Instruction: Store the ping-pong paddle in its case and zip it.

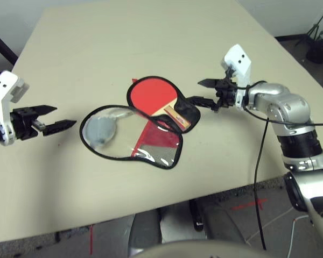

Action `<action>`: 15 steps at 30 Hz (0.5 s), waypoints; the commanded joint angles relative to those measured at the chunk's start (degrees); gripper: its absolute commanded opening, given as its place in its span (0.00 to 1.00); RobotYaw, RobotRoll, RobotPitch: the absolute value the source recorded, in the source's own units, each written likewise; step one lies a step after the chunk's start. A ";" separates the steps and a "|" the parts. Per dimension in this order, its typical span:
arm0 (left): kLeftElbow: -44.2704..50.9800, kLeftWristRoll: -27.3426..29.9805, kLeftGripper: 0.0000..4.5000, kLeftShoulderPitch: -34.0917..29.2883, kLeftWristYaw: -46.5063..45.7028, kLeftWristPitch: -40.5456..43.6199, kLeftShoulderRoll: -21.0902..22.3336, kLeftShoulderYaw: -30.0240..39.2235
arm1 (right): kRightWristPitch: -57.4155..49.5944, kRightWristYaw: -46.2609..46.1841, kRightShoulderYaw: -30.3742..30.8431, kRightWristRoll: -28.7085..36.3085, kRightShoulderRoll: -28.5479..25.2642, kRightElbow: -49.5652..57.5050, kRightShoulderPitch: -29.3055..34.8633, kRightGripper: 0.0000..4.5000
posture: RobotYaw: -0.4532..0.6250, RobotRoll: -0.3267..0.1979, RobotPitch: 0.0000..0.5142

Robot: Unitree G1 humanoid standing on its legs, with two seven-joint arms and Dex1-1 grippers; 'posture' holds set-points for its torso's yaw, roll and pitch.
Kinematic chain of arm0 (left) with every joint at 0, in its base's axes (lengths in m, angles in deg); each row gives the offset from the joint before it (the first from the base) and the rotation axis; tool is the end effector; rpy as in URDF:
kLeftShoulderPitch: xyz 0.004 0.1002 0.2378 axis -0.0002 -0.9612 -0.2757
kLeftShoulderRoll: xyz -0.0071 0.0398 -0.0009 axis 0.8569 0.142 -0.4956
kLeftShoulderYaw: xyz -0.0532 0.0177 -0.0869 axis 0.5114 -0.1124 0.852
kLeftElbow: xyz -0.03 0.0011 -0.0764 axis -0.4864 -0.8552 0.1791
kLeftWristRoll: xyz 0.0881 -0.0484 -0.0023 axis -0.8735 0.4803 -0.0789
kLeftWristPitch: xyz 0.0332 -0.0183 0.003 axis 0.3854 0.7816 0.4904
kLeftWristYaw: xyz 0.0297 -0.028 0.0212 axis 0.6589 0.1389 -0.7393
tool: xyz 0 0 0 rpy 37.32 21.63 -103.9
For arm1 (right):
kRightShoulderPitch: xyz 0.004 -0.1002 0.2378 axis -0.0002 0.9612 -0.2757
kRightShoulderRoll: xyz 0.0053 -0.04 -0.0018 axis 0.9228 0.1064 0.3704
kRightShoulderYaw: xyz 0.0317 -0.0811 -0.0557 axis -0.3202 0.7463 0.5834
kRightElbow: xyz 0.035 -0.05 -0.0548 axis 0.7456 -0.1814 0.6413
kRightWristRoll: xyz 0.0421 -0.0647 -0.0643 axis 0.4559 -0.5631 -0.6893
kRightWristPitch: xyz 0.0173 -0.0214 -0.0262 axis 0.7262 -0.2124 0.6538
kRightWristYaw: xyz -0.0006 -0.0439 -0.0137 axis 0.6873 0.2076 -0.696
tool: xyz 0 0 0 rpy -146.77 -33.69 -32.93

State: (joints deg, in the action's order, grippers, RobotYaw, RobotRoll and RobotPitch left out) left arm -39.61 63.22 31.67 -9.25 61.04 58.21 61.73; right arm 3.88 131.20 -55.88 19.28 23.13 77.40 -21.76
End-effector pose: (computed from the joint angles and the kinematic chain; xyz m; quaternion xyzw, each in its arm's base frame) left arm 0.1819 0.3822 0.2116 0.1524 0.2909 -0.2787 0.9025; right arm 0.2991 -0.1536 0.2176 -0.1183 0.0342 0.5767 0.8076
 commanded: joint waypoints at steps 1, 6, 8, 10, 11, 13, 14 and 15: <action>2.91 1.06 1.00 -2.95 3.21 0.82 1.63 1.17 | 1.97 2.63 1.14 0.66 -0.61 1.76 0.98 1.00 | 0.50 0.62 0.31; 10.49 3.59 1.00 -8.89 7.61 6.29 4.11 0.35 | 2.82 3.63 2.01 0.20 -0.56 1.81 0.56 1.00 | 0.50 0.62 0.32; 15.04 5.17 1.00 -8.83 6.71 9.23 3.31 -1.62 | 2.82 3.34 2.12 -0.06 -0.25 1.49 0.17 1.00 | 0.49 0.62 0.32; 18.90 7.11 1.00 -6.25 4.49 11.83 1.35 -4.22 | 2.73 3.04 2.14 -0.23 -0.03 1.19 -0.16 1.00 | 0.49 0.62 0.32; 20.62 8.57 1.00 -4.33 3.08 13.86 0.04 -5.38 | 2.73 2.90 2.17 -0.38 -0.03 1.11 -0.26 1.00 | 0.49 0.62 0.32; 22.98 11.06 1.00 -0.33 0.51 17.39 -2.50 -7.26 | 2.77 2.62 2.20 -0.64 0.02 0.92 -0.46 1.00 | 0.48 0.62 0.32; 23.60 12.14 1.00 2.39 -1.17 18.89 -4.35 -8.30 | 2.74 2.39 2.10 -0.72 0.08 0.81 -0.56 1.00 | 0.48 0.62 0.32; 23.65 12.45 1.00 4.93 -2.63 19.21 -6.06 -9.42 | 2.78 2.16 1.99 -0.80 0.11 0.73 -0.65 1.00 | 0.48 0.62 0.32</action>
State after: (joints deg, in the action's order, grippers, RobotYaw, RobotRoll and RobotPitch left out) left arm -17.25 74.14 34.75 -9.46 78.44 53.36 54.01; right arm 6.22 133.63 -54.63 19.11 23.17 78.08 -21.88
